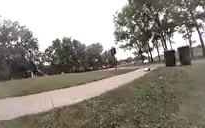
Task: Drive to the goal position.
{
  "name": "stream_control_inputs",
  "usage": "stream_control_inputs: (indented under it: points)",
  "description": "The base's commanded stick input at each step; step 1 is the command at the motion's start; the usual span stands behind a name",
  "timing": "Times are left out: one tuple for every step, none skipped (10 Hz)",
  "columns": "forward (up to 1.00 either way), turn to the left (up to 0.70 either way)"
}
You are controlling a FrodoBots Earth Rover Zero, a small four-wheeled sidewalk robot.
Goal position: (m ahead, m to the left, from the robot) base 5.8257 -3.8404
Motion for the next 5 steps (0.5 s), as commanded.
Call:
stream_control_inputs:
  points:
    - [0.70, 0.00]
    - [0.70, 0.00]
    - [0.70, 0.00]
    - [0.70, 0.00]
    - [0.70, 0.00]
